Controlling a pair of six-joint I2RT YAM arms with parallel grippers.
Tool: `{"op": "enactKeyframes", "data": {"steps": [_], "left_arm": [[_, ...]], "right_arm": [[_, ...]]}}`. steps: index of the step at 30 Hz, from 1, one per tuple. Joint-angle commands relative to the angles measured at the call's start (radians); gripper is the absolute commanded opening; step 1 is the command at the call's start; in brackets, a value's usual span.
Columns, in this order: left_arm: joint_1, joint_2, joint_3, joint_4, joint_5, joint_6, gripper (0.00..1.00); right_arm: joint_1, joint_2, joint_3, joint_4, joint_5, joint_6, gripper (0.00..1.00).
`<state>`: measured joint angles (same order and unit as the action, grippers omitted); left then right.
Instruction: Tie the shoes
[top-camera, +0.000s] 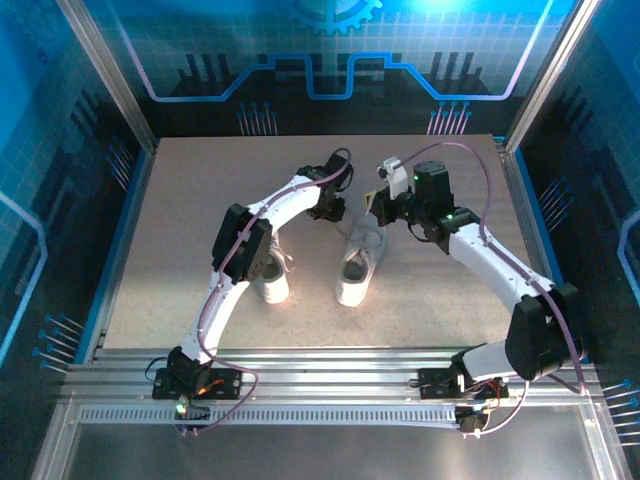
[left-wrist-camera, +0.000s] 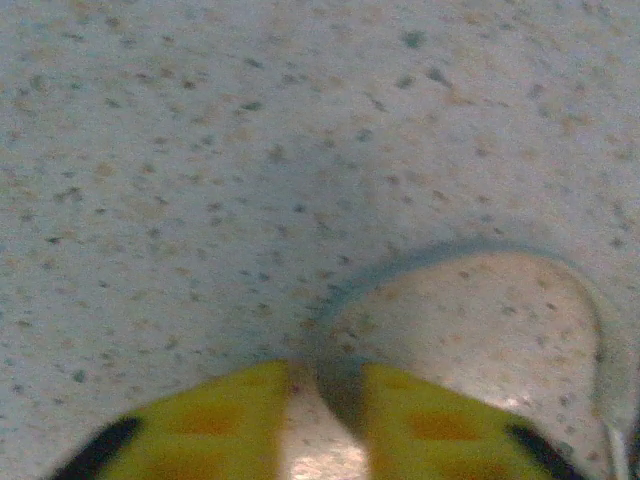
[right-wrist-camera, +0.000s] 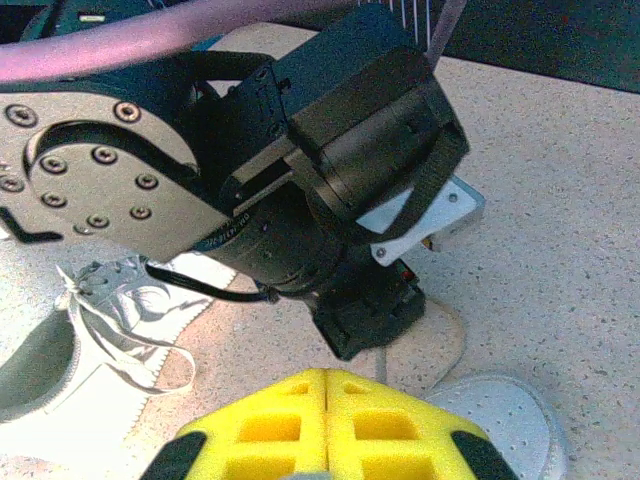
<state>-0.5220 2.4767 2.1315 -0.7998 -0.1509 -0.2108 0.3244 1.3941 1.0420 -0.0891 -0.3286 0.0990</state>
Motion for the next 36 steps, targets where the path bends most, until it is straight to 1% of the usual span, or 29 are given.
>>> {"op": "enactKeyframes", "data": {"steps": [1, 7, 10, 15, 19, 23, 26, 28, 33, 36], "left_arm": [[0.018, -0.032, -0.049, 0.052, 0.083, 0.006, 0.00], [0.106, -0.307, -0.243, 0.244, 0.096, 0.068, 0.00], [0.143, -0.422, -0.300, 0.295, 0.081, 0.092, 0.00], [0.178, -0.551, -0.372, 0.350, 0.070, 0.100, 0.00], [0.199, -0.628, -0.442, 0.390, 0.067, 0.092, 0.00], [0.231, -0.696, -0.512, 0.421, 0.084, 0.096, 0.00], [0.251, -0.749, -0.572, 0.453, 0.133, 0.123, 0.00], [0.259, -0.786, -0.621, 0.487, 0.178, 0.126, 0.00], [0.273, -0.855, -0.761, 0.585, 0.246, 0.070, 0.00], [0.299, -0.881, -0.821, 0.611, 0.292, 0.007, 0.00]], "right_arm": [[-0.032, -0.063, -0.015, 0.003, -0.010, 0.020, 0.00], [-0.097, -0.164, -0.017, -0.019, -0.048, 0.053, 0.00], [-0.125, -0.216, -0.030, -0.022, -0.067, 0.072, 0.00], [-0.148, -0.280, -0.054, -0.046, -0.073, 0.089, 0.00], [-0.154, -0.331, -0.077, -0.083, -0.049, 0.090, 0.00], [-0.168, -0.393, -0.079, -0.178, 0.012, 0.069, 0.00], [-0.193, -0.422, -0.061, -0.292, 0.060, 0.052, 0.00], [-0.203, -0.430, -0.053, -0.380, 0.136, 0.054, 0.00], [-0.229, -0.413, -0.063, -0.538, 0.278, 0.114, 0.00], [-0.256, -0.390, -0.078, -0.611, 0.326, 0.152, 0.00]]}}
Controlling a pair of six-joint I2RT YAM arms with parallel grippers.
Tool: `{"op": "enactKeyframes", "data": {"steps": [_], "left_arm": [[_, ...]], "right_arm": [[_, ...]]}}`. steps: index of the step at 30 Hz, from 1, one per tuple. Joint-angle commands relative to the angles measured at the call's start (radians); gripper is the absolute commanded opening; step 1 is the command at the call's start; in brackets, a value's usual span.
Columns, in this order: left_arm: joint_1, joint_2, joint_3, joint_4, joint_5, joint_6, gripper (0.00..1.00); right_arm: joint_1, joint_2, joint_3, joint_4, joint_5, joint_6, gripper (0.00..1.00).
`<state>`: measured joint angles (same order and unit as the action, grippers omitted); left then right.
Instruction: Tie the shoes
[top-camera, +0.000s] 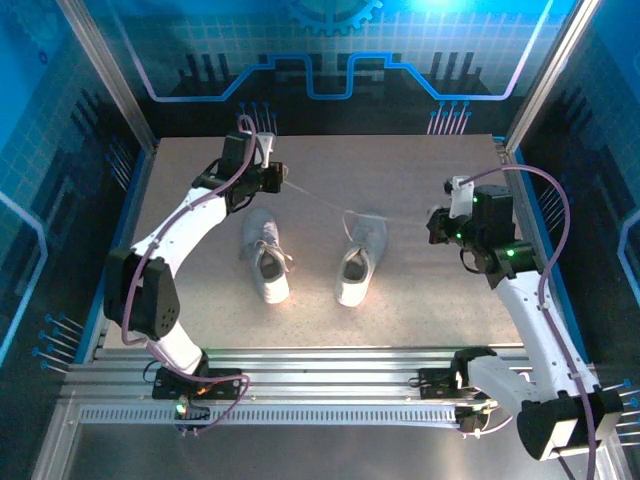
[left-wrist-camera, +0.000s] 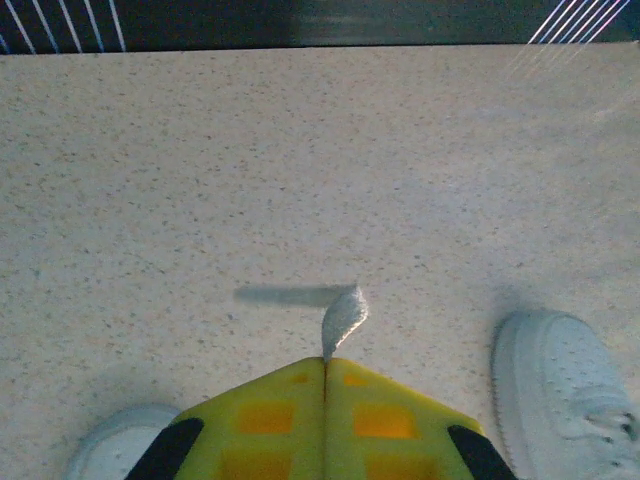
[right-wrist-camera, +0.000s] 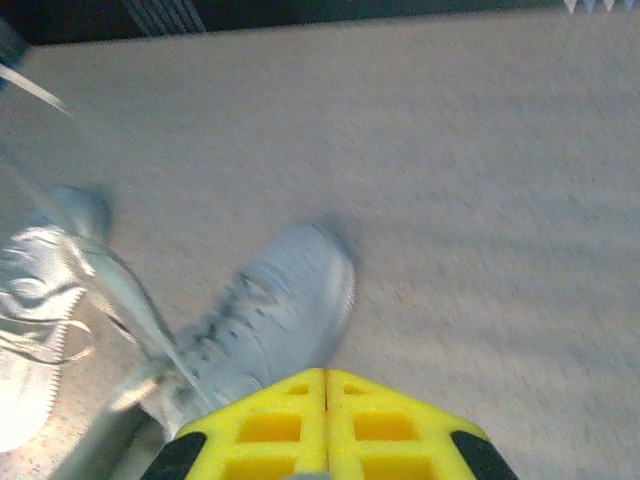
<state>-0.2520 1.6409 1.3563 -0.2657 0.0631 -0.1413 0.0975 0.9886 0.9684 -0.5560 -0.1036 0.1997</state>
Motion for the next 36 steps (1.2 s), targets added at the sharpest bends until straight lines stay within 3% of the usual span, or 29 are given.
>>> {"op": "enactKeyframes", "data": {"steps": [1, 5, 10, 21, 30, 36], "left_arm": [[0.045, -0.057, -0.075, 0.098, 0.105, -0.085, 0.00], [0.144, -0.118, -0.231, 0.246, 0.289, -0.179, 0.00], [0.232, -0.136, -0.327, 0.270, 0.402, -0.256, 0.00], [0.376, -0.241, -0.530, 0.286, 0.454, -0.300, 0.00], [0.434, -0.271, -0.587, 0.272, 0.499, -0.300, 0.00], [0.448, -0.288, -0.605, 0.260, 0.492, -0.304, 0.00]], "right_arm": [[-0.037, 0.023, -0.010, -0.167, 0.126, 0.061, 0.00], [-0.109, 0.044, -0.036, -0.259, 0.201, 0.092, 0.00], [-0.288, 0.050, -0.115, -0.229, 0.052, 0.116, 0.00], [-0.461, 0.012, -0.277, -0.137, -0.097, 0.161, 0.00], [-0.624, -0.017, -0.280, -0.114, -0.107, 0.131, 0.00], [-0.667, 0.024, -0.229, -0.134, -0.033, 0.038, 0.00]]}}
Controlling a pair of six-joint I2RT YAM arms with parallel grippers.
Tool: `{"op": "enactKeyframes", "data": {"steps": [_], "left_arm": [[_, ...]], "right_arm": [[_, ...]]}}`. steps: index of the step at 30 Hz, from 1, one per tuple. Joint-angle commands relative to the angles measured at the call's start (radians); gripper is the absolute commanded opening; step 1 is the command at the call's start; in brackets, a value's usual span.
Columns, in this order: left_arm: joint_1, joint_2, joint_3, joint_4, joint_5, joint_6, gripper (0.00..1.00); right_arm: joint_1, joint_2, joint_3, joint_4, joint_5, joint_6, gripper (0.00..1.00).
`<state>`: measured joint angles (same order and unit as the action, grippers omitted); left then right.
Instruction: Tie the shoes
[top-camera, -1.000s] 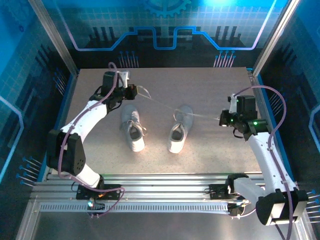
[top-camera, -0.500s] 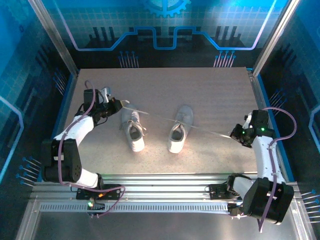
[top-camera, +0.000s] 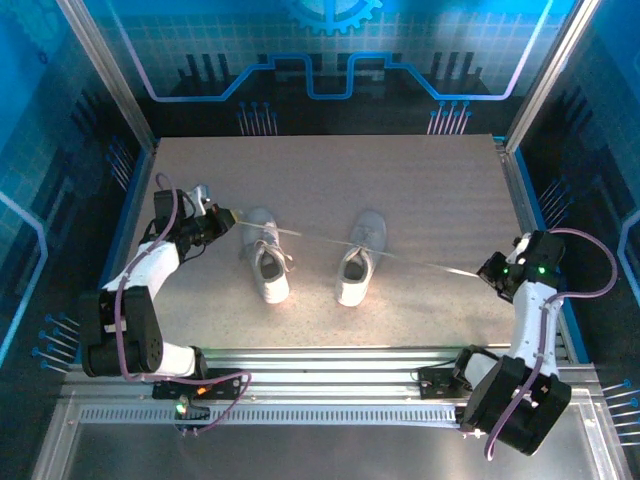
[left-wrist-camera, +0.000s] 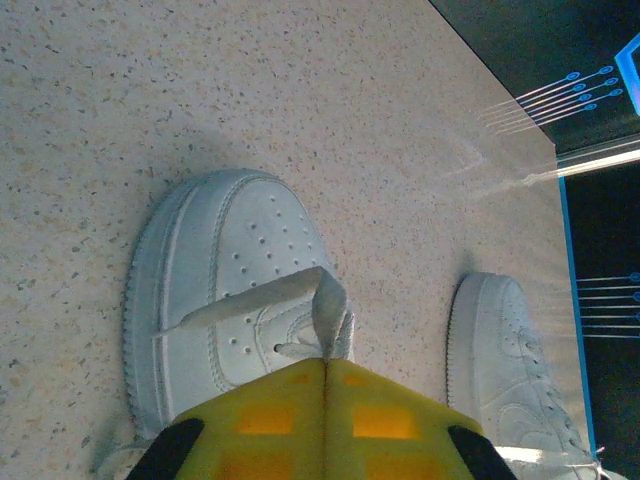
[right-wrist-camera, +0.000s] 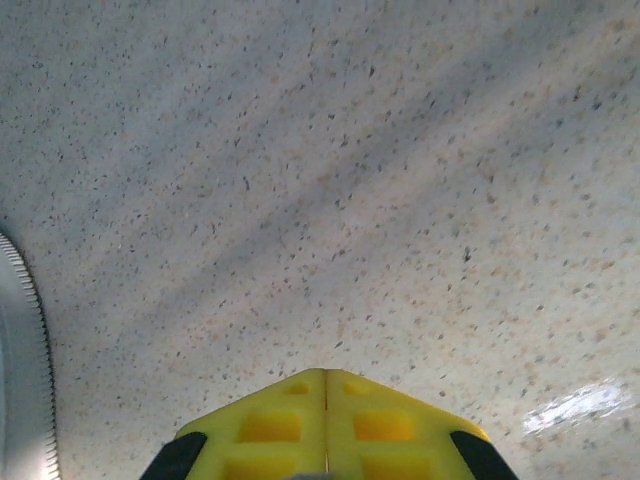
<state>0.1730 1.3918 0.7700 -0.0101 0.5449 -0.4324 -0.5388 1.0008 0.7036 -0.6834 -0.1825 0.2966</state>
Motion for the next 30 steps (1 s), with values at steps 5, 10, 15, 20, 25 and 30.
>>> {"op": "enactKeyframes", "data": {"steps": [5, 10, 15, 20, 25, 30], "left_arm": [[0.041, -0.065, -0.022, -0.046, -0.007, -0.001, 0.00], [0.062, -0.100, -0.030, -0.100, -0.029, 0.017, 0.00], [0.082, -0.118, -0.042, -0.114, -0.038, 0.012, 0.00], [0.106, -0.127, -0.037, -0.129, -0.038, 0.013, 0.00], [0.127, -0.133, -0.034, -0.136, -0.031, 0.014, 0.00], [0.134, -0.131, -0.052, -0.107, -0.018, -0.001, 0.00]], "right_arm": [[-0.050, 0.054, 0.020, 0.028, 0.069, -0.086, 0.00], [-0.052, 0.093, 0.031, 0.041, 0.112, -0.104, 0.00], [-0.029, 0.154, 0.069, 0.047, 0.158, -0.123, 0.00], [0.007, 0.205, 0.101, 0.061, 0.223, -0.142, 0.00], [0.016, 0.243, 0.114, 0.082, 0.231, -0.148, 0.00], [0.032, 0.265, 0.118, 0.087, 0.223, -0.155, 0.00]]}}
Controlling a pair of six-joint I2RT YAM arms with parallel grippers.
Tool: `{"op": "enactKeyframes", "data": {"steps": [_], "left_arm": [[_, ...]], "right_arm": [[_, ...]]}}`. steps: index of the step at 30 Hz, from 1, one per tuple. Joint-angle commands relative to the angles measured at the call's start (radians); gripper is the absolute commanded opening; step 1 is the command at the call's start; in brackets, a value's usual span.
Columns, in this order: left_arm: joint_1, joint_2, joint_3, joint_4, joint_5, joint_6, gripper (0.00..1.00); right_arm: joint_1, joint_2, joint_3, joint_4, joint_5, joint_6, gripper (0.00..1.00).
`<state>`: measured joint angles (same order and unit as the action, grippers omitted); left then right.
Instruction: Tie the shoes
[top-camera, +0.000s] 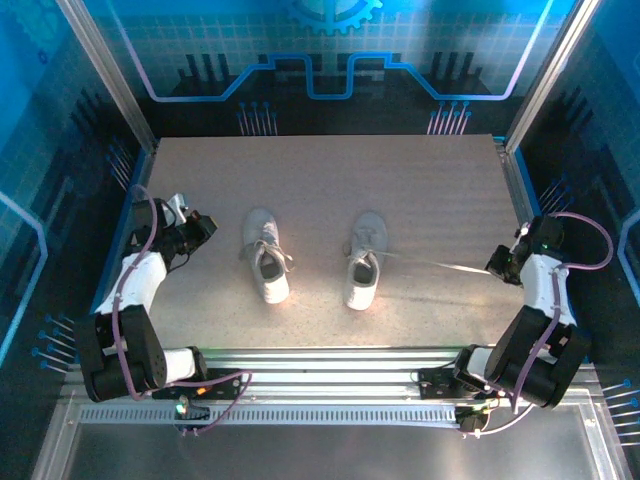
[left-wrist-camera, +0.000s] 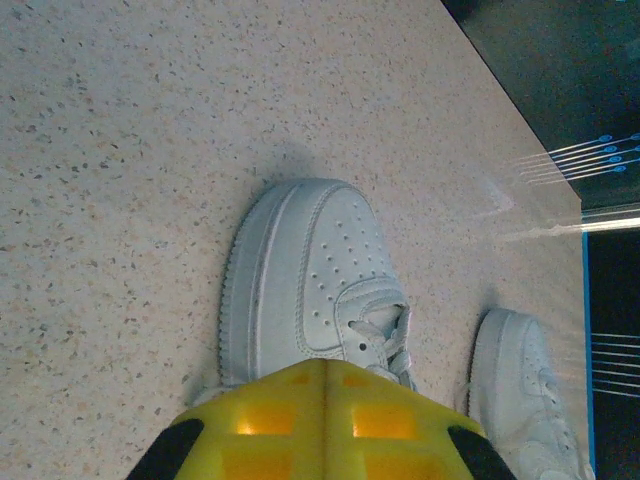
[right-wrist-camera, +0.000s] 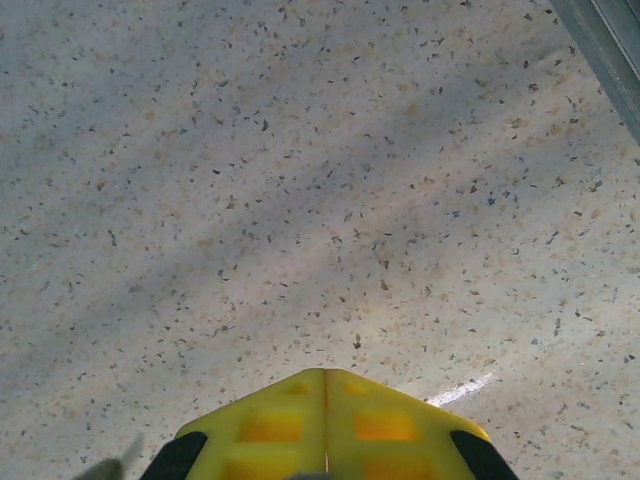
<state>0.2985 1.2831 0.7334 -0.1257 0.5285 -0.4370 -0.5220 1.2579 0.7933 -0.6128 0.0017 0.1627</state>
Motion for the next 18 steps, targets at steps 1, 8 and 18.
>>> {"op": "enactKeyframes", "data": {"steps": [1, 8, 18], "left_arm": [[0.008, -0.024, -0.021, 0.016, -0.003, 0.004, 0.00], [-0.055, -0.004, 0.026, 0.045, 0.076, 0.069, 0.00], [-0.409, 0.161, 0.295, -0.141, 0.010, 0.465, 0.45]], "right_arm": [[0.030, 0.007, 0.032, 0.017, 0.036, -0.025, 0.00], [0.251, 0.039, 0.104, -0.001, 0.019, -0.034, 0.00], [0.369, 0.128, 0.218, -0.052, 0.035, -0.003, 0.17]]}}
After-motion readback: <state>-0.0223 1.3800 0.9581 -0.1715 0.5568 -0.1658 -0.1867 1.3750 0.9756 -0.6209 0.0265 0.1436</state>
